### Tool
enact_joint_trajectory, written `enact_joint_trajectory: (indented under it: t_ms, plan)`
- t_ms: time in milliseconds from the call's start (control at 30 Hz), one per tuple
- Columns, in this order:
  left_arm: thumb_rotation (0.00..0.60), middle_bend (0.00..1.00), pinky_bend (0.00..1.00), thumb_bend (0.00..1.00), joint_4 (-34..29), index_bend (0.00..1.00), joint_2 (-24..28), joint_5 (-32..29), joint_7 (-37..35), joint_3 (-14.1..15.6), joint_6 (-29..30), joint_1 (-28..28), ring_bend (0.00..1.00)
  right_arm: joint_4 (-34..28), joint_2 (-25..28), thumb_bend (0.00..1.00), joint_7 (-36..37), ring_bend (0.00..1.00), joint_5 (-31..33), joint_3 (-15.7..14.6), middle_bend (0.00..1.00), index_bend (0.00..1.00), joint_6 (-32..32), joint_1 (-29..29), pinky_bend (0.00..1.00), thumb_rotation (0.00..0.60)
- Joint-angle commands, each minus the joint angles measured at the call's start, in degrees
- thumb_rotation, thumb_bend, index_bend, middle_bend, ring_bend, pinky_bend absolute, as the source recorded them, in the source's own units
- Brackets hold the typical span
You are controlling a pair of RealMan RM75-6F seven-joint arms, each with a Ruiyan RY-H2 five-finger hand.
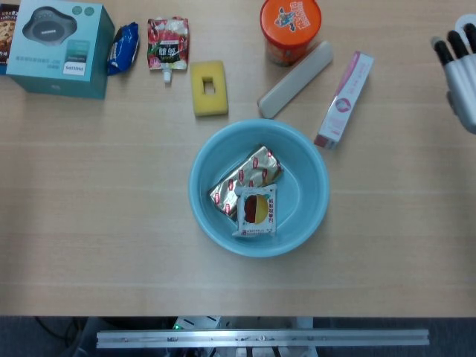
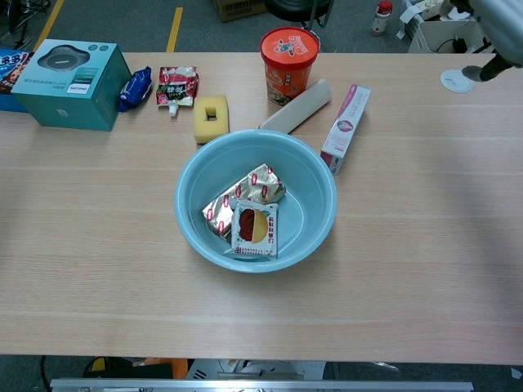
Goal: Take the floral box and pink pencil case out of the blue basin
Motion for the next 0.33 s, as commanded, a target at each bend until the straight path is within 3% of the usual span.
enact_joint_trajectory:
  t_ms: [33,333]
  plan:
    - [0.6,0.18,0.1,0.36,0.2,0.21,-0.8,0.5,0.8,-0.3,0.8,-0.1,0.1,-3.6,5.6,0.13,5.8,0.27,-6.6,-4.8,0.38,0.34,6.9,-7.6,0.44,0.6]
    - [0.6,0.18,0.1,0.36,-0.7,0.21,-1.2,1.5,1.5,0.2,1.9,0.3,0.1,-7.1,10.9,0.13,11.5,0.29,-10.4,-9.7,0.39,0.38,16.3,-19.0,0.46,0.6]
